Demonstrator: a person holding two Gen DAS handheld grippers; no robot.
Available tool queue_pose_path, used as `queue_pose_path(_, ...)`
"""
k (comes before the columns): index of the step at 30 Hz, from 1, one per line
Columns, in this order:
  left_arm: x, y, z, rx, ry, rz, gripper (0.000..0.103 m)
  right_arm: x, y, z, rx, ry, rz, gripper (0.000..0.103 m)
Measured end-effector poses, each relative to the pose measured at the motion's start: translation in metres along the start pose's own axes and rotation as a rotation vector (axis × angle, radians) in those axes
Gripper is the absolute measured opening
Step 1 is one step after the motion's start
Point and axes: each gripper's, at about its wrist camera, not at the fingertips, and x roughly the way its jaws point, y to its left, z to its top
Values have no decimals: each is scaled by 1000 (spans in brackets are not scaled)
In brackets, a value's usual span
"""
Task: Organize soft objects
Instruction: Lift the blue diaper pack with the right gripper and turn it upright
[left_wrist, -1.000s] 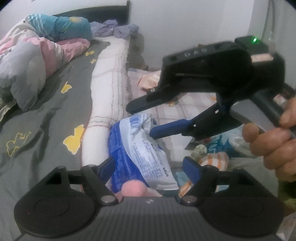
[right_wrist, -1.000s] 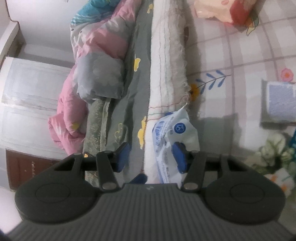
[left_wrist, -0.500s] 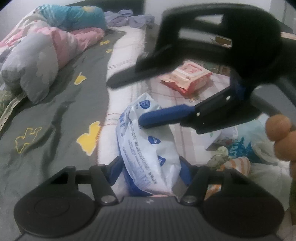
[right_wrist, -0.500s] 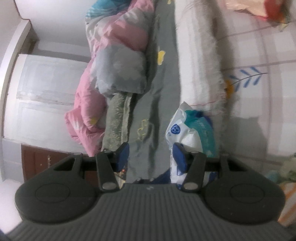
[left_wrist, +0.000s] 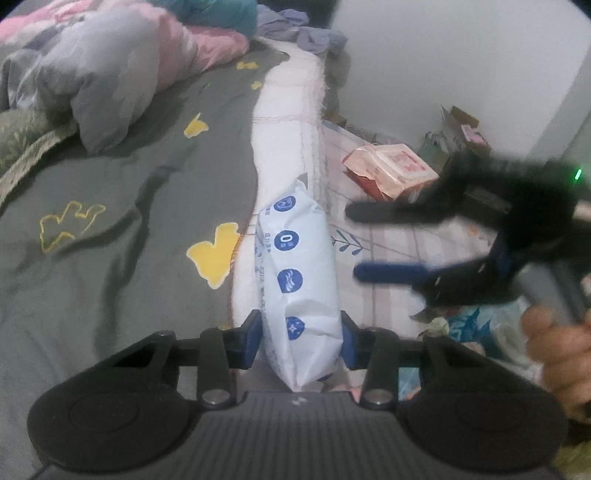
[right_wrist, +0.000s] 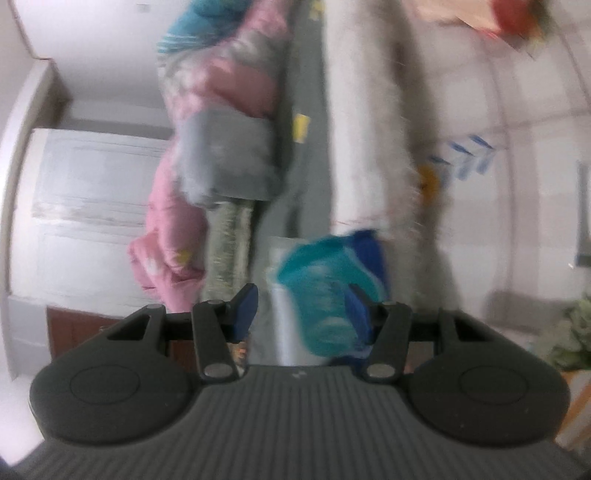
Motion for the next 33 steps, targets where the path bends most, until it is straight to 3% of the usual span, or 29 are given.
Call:
queue_pose_path(5, -4, 0, -2, -36, -25, -34, 33, 18, -26, -3, 80, 19, -27, 53)
queue_pose_path(11, -16, 0, 4, -101, -66, -136, 32, 9, -36, -2, 141, 1, 54, 56)
queue_pose_path(16, -33, -15, 6, -121, -105, -234, 32, -17, -37, -1, 197, -23, 136, 69)
queue_pose_path(26, -64, -61, -3, -122, -174, -393, 31, -87, -38, -17, 233, -42, 266, 74)
queue_pose_path(29, -68, -81, -8, -102, -174, -444, 31, -120, -34, -26, 197, -67, 282, 72)
queue_pose_path(31, -68, -99, -13, -77, -166, -467, 32, -150, -30, -34, 142, -106, 269, 61)
queue_pose_path(33, -68, -118, -17, -55, -158, -509, 32, -182, -27, -43, 84, -152, 237, 56)
